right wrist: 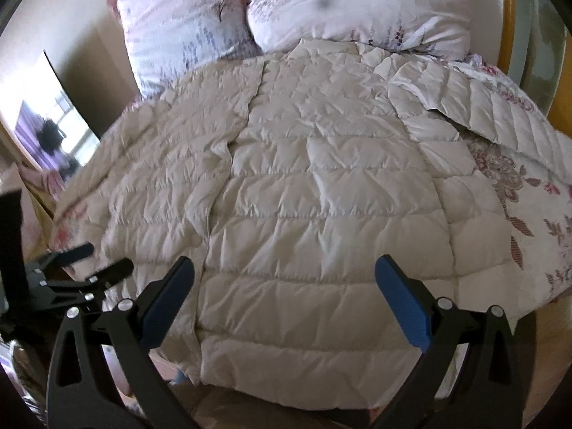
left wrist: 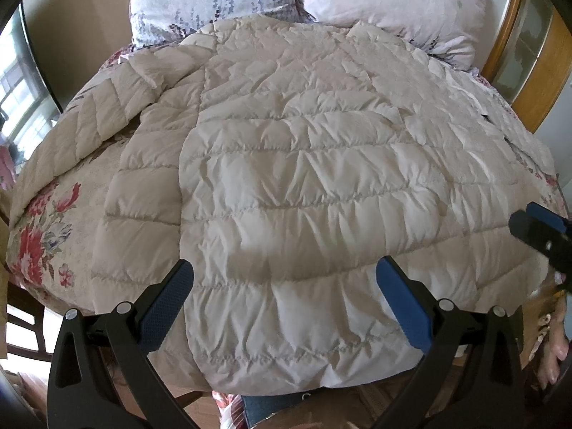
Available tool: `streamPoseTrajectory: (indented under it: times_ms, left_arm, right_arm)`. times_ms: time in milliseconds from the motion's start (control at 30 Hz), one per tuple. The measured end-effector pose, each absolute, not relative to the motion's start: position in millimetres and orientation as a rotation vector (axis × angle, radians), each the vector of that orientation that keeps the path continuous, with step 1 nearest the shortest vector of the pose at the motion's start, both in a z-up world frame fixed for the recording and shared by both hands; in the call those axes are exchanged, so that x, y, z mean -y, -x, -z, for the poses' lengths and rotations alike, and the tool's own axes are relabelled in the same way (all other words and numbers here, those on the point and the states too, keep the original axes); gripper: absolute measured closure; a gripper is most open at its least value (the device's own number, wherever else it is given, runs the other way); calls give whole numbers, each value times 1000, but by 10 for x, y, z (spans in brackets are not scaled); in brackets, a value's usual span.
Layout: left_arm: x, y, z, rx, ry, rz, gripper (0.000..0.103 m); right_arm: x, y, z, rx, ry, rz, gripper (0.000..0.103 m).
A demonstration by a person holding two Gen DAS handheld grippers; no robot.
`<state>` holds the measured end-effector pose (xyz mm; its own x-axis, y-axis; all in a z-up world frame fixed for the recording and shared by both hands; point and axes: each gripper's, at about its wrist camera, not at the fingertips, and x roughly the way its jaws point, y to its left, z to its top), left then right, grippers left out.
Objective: Fold large clothes
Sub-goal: 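Grasp a comforter corner with the right gripper and lift it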
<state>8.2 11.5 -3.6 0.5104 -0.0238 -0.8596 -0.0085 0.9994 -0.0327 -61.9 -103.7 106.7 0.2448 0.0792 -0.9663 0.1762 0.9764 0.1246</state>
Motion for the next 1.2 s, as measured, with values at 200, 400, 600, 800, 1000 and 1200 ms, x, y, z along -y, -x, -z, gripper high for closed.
streamPoseTrajectory:
  times_ms: [200,400,600,800,1000,1200]
  left_arm:
    - [-106,-192,-38,-1006,46,64,1]
    - [-181,-362,-103,-978,92,96,1]
    - [-536,-545,-149,-862,336,177,1]
    - [-705,-792,-199,-852,328,110,1]
    - [-876,-999,-254,-783,299,32,1]
    - [-999,-1152,-231,-750,299,43,1]
  right_arm:
    - [1526,539,-1103,-1184,-450,67,2]
    - [2375,533,-1040,-1097,-658,307,2]
    - [3616,746,-964,-949,-969,656,27]
    - [4510,1025,-930,-811,-1046,948,45]
    - [4965,1167,-876,-739,-1054,1070,64]
    - [5099,1100,-847,-733,-996,1139,72]
